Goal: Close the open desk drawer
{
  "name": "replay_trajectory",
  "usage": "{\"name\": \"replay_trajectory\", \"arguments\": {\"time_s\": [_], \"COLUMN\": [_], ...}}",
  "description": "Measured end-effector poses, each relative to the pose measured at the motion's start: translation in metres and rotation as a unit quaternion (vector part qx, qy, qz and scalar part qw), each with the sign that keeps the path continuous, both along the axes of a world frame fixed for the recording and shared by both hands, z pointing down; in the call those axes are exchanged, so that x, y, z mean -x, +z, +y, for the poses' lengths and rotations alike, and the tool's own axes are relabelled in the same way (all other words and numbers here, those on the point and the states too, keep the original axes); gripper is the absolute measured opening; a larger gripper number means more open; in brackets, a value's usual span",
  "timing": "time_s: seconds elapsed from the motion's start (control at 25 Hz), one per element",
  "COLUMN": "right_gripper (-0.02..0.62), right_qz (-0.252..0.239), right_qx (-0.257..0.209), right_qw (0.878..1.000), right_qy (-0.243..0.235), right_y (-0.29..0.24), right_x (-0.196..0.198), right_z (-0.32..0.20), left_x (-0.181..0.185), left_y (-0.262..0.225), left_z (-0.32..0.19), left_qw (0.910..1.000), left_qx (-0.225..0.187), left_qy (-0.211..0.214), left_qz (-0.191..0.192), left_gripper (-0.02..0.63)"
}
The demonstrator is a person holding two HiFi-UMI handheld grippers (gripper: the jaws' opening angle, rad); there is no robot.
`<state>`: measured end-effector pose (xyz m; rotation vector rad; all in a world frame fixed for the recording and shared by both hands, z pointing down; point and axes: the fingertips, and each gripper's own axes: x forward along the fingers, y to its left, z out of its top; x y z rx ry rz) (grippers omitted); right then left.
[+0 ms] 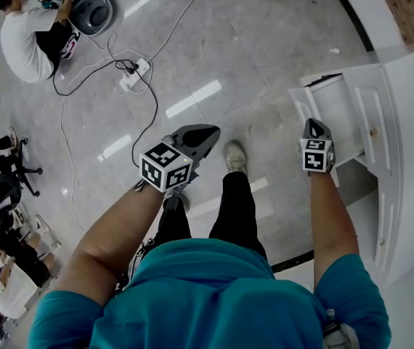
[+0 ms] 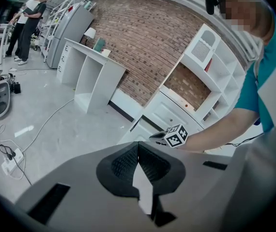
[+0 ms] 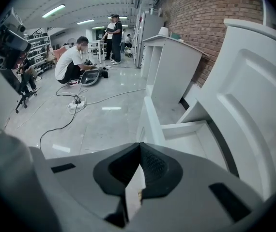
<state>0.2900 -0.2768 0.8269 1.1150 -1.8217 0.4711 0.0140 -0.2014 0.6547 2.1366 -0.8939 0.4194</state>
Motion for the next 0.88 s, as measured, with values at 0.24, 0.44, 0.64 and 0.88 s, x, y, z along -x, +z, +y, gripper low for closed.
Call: {"name": "replay_trajectory", "arguments": {"time_s": [0.24,0.44,0.64,0.88], "right_gripper": [0.02,0.02,0.02,0.02], "right_qz": [0.006,0.013,0.016,0.023], "right_qx": [-0.008,-0.005,-0.005,-0.007], "right_qw": [1.0,1.0,0.999,0.998], "right_qy": [0.013,0.022,0.036,0.055], "right_y": [0.002,0.005,0.006,0.011], "right_x": [-0.012,-0.022,-0.031,-0.048], "right_z": [-0.014,-0.02,-0.032,-0.045], "left_x": [-0.005,-0.01,-0.011,-0.014], "left_y": [0.0,0.001,0.001,0.002], "left_z": [-0.008,-0.013,-0.021,-0.028], "left_qw": [1.0,1.0,0.9999,0.9999], "left_qx": [0.002,0.006,0.008,0.009], "left_qy": [-0.001,-0.001,-0.003,-0.005], "left_qz": [-0.004,-0.005,-0.007,-0.011], "left_gripper": [0.015,0.015,0.015,0.015]}}
